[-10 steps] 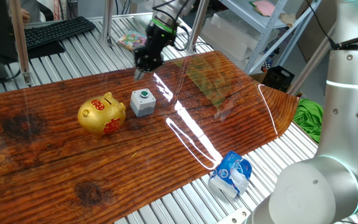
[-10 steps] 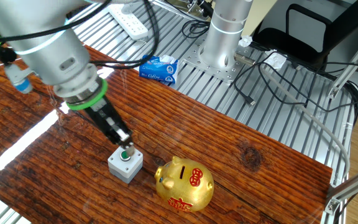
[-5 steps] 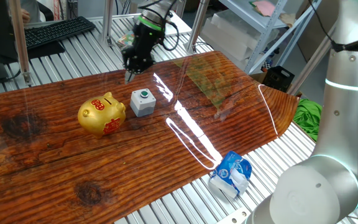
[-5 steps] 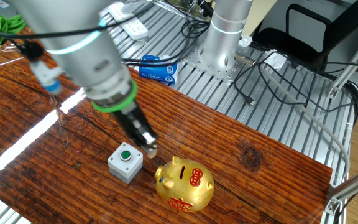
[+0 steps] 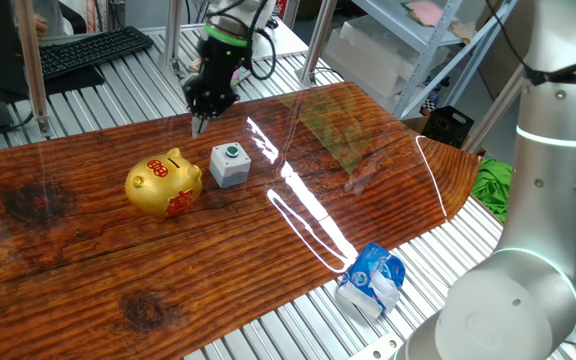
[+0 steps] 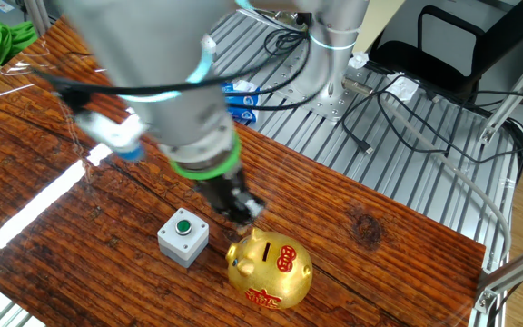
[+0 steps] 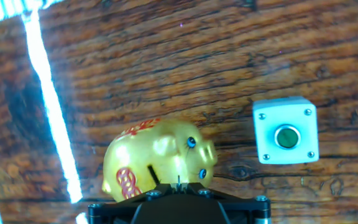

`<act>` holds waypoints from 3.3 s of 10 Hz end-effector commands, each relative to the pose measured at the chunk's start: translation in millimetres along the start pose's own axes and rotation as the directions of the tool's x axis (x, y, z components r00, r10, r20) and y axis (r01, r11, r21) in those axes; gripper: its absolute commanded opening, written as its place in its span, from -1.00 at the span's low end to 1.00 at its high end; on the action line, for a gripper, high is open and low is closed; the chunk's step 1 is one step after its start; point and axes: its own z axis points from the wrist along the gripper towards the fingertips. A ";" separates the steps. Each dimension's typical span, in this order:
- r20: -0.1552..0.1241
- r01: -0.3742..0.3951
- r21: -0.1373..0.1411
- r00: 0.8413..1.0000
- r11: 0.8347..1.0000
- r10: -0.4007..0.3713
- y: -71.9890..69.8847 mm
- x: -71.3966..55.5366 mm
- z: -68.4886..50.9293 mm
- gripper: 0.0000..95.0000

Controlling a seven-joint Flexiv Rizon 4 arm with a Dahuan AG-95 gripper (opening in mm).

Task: Drop coins into a piggy bank

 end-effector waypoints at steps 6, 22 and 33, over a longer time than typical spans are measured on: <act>-0.001 0.007 0.044 1.000 0.999 -0.007 9.3 -0.5 3.8 -1.00; 0.077 -0.910 -0.105 0.395 0.401 0.915 9.0 10.7 8.9 -1.00; 0.027 -0.977 -0.194 -0.093 -0.086 0.995 9.0 10.6 9.8 -1.00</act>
